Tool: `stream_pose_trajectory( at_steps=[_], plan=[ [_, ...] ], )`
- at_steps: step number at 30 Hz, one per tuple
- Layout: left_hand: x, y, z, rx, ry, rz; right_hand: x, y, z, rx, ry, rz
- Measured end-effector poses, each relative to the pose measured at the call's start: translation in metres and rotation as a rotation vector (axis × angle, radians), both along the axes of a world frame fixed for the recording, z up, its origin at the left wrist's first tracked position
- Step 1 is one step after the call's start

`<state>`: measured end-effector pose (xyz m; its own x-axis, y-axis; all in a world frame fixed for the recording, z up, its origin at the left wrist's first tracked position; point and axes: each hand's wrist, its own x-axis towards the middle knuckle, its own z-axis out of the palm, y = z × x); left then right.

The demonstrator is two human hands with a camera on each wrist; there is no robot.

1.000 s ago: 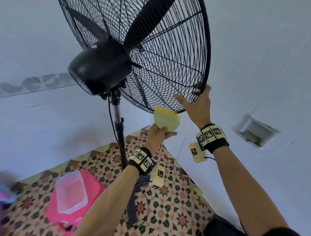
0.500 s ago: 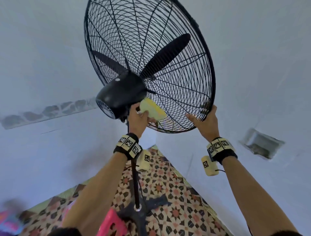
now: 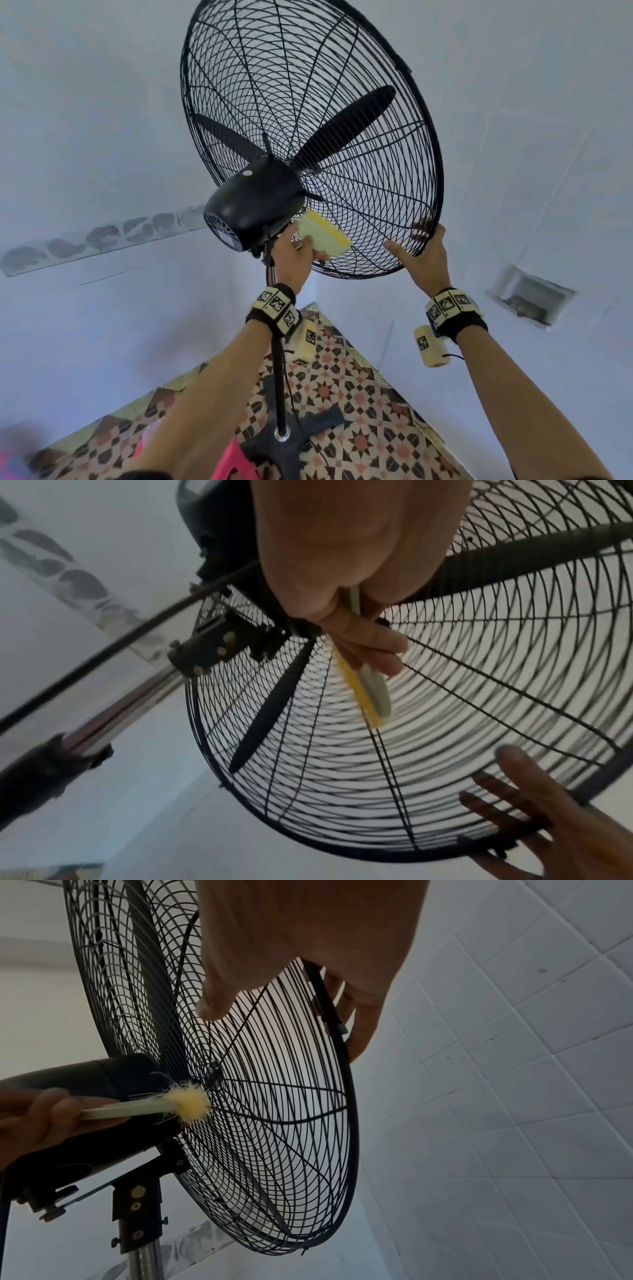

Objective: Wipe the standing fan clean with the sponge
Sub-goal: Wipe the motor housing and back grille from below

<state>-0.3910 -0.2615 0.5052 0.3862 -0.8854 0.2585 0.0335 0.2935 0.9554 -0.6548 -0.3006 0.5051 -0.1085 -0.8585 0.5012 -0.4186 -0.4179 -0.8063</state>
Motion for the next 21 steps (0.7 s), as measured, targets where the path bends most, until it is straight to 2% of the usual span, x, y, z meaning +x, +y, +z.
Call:
stream_pose_trajectory(
  at_steps=[4,8,10,15,16,21],
  plan=[
    [0.002,0.003,-0.011,0.055,-0.075,-0.163,-0.004,0.003,-0.003,0.003,0.004,-0.008],
    [0.0,0.004,-0.013,0.034,0.007,0.034,0.002,0.004,-0.002,0.0,0.007,0.002],
    [-0.014,0.005,-0.012,0.003,0.022,0.052,0.003,0.004,-0.002,-0.008,-0.007,0.003],
    [-0.031,0.016,-0.027,0.03,-0.11,-0.188,0.001,0.006,-0.003,0.013,-0.008,-0.013],
    [-0.028,0.016,-0.03,0.03,-0.107,-0.164,0.001,0.007,-0.003,0.013,-0.005,-0.012],
    [-0.021,0.008,-0.027,-0.024,-0.007,0.184,0.005,0.009,-0.002,0.002,-0.008,0.007]
  ],
)
